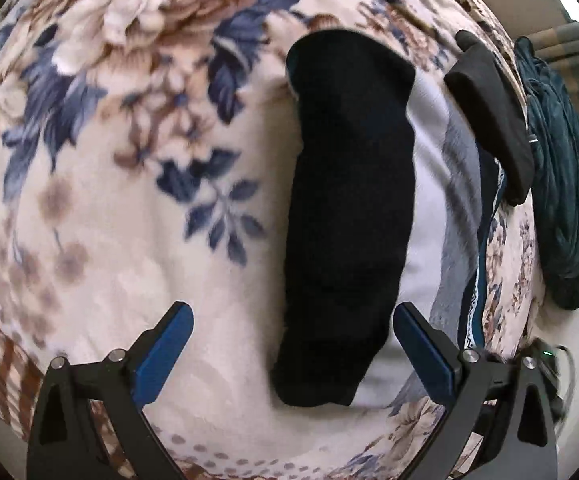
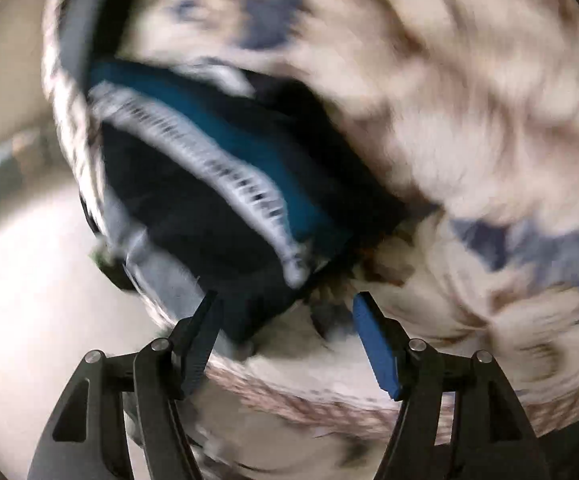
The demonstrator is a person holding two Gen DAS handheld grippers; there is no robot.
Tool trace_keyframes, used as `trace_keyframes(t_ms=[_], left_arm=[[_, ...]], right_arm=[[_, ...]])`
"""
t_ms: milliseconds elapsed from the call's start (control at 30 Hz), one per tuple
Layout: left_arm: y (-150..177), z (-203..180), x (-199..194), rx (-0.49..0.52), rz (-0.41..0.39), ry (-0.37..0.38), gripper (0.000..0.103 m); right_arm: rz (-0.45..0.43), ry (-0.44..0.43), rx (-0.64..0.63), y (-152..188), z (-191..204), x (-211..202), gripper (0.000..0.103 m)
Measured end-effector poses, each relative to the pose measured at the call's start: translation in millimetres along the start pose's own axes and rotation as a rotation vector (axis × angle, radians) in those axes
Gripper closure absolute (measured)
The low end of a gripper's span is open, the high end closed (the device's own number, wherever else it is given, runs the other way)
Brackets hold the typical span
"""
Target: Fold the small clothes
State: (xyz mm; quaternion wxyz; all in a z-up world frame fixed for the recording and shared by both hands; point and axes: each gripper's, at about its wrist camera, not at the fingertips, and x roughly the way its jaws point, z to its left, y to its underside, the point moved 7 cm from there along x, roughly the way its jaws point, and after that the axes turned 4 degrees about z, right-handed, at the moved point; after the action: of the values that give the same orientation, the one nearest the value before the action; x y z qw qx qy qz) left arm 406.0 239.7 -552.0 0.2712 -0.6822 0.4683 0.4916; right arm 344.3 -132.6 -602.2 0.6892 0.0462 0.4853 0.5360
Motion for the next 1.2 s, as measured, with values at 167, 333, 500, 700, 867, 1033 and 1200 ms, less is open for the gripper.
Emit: trace_keyframes(t_ms=[167,333,500,700,867,1033,1200], left_arm=[[4.0,0.4,1.7,0.001,0.011,0.012,0.0],[3.7,4.9,0.9,0.012,0.005,0.015,0.0],[3.2,7.6,2.4,0.002,-0.003,0.027,0.0],[2.9,-4.4,3.6,0.009,-0.01,0.124,0.0],[-6.8,-19.4,14.1,0.015,-0.025,0.248,0.0],[-20.5,-30.6,27.2,0.011,-0.036,0.351,0.0],[-25.2,-32.9,32.5,0.004,-0.034,0.389,0.0]], right_arm=[[-0.139,0.002,-0.132,-5.0,32.0,8.4,0.078],[-0.34,0.203,-0.696,48.4,113.6,-42.5,0.082],[-0.379,0.336,-0.814,13.3,120.3,-38.1,0.082],[-0.209,0.255,-0.56,-38.6,55.8,-40.8,0.046],[-0.189,0.198,-0.601,-33.7,80.5,-80.2,0.032],[-0.065,0.345,-0.7,-57.1,110.7,-52.0,0.024],[0.009,0.364,-0.711,-9.5,86.9,-83.4,0.023]])
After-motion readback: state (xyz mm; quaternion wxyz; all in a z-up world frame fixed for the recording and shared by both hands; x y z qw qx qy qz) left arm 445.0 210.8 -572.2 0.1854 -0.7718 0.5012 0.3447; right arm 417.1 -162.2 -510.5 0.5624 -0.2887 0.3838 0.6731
